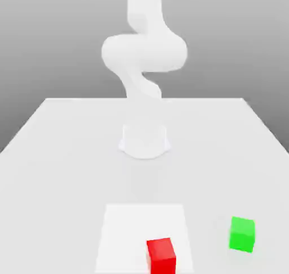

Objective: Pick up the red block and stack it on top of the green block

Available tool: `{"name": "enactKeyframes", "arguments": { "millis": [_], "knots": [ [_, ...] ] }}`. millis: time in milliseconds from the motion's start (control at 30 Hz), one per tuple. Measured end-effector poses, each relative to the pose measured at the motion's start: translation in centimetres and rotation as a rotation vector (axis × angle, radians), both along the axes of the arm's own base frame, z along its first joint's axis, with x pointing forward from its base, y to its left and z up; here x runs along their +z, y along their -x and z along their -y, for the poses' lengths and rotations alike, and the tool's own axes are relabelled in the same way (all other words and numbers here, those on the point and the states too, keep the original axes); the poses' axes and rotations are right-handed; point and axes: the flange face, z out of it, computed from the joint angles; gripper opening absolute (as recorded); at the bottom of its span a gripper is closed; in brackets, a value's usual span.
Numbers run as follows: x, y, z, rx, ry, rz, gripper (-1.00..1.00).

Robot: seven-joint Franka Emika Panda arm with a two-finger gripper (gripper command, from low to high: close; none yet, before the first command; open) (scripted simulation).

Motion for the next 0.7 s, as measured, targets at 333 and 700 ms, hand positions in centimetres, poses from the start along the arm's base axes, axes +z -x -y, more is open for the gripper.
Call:
{"name": "enactKeyframes", "arguments": {
  "millis": [333,700],
  "knots": [
    [-17.1,-9.8,-1.2,0.064,0.027,-0.287,0.0],
    [-37.9,-12.1,-2.7,0.14,0.058,-0.597,0.0]
  ]
}}
